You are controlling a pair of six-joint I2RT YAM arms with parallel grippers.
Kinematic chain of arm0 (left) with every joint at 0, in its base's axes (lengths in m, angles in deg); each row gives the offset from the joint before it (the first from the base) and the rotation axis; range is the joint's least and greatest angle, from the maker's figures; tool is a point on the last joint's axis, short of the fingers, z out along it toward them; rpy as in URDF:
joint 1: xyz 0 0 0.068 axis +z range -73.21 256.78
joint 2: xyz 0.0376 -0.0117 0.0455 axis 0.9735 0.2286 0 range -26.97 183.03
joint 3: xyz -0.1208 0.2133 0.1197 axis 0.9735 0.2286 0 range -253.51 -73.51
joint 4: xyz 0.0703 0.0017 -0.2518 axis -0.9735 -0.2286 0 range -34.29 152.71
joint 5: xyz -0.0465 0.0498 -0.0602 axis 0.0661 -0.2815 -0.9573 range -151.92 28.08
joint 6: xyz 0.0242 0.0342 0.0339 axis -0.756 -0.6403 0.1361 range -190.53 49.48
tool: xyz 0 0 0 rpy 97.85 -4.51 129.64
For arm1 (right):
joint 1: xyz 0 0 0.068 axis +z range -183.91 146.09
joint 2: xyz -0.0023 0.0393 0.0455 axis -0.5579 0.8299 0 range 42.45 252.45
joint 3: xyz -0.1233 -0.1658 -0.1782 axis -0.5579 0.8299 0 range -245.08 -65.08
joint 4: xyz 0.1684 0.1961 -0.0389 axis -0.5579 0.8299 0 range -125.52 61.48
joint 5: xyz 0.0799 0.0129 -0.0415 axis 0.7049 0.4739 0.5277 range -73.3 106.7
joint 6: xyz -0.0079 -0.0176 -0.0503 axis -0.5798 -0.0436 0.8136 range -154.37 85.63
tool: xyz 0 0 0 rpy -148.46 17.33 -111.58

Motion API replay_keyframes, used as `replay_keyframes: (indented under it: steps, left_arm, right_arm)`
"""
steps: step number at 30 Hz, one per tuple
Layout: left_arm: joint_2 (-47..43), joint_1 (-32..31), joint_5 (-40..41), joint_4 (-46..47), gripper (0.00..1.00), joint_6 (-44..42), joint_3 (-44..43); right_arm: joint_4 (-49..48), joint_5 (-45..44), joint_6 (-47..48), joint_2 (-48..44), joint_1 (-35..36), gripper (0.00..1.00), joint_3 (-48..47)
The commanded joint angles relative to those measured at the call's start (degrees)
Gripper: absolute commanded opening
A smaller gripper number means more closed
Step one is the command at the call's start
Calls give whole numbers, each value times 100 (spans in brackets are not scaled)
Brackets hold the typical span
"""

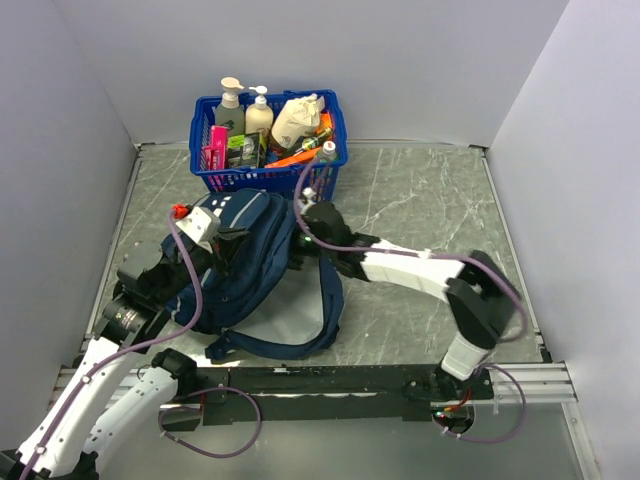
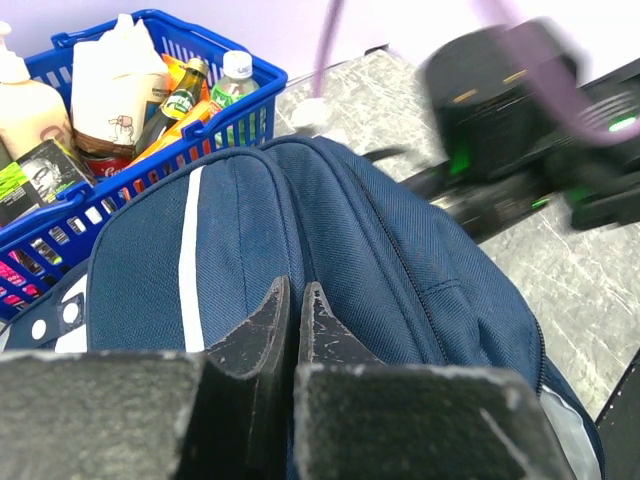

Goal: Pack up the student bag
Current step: Place the book in the student bag.

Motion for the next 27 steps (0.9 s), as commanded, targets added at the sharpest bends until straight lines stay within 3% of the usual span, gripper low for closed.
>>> replay_keyframes:
  steps: [1, 7, 10, 11, 12, 14, 15, 16, 17, 18, 19, 20, 24, 27]
  left_arm:
    - [-106, -63, -105, 813, 1, 114, -208]
    - [227, -72, -630, 857, 1, 254, -128]
    - [491, -116, -1384, 482, 4, 123, -250]
    - [674, -142, -1579, 288, 7, 44, -294]
    - [754, -160, -1720, 86, 18, -235, -356]
    - [869, -212, -2036, -468, 32, -735, -356]
    - [852, -221, -2047, -583, 37, -834, -313]
    - [826, -239, -2064, -793, 45, -940, -304]
    - [825, -230, -2073, -934, 70, -1202, -330]
    - [817, -239, -2099, -1084, 84, -1352, -417]
    - [843, -239, -2126, -1468, 93, -1510, -479]
    - [843, -239, -2196, -1672, 99, -1851, -540]
    - [878, -221, -2021, -2578, 96, -2732, -944]
    - [878, -125, -1653, -2825, 96, -3050, -1121]
  right_arm:
    - [55, 168, 796, -1538, -345, 89, 615]
    - [493, 178, 1332, -2919, -636, 83, 1724]
    - [949, -332, 1527, -3385, -671, 55, 2084]
    - [933, -376, 1553, -3621, -776, 32, 2329]
    - [1011, -516, 1631, -3728, -803, 24, 2409]
    - [1509, -718, 1780, -3973, -873, 19, 2437]
    - [1809, -885, 1982, -4036, -882, 20, 2367]
    - [2108, -1182, 2053, -4089, -882, 30, 2253]
    - [2511, -1289, 2158, -4194, -899, 42, 2226]
    - [2750, -1421, 2255, -4229, -882, 53, 2199]
    - [2865, -1466, 2308, -4273, -882, 62, 2251]
    - [3067, -1466, 2370, -4335, -882, 64, 2304]
    - [3498, -1343, 2274, -4143, -768, 66, 2603]
    - [3308, -1159, 2160, -3923, -628, 70, 2937]
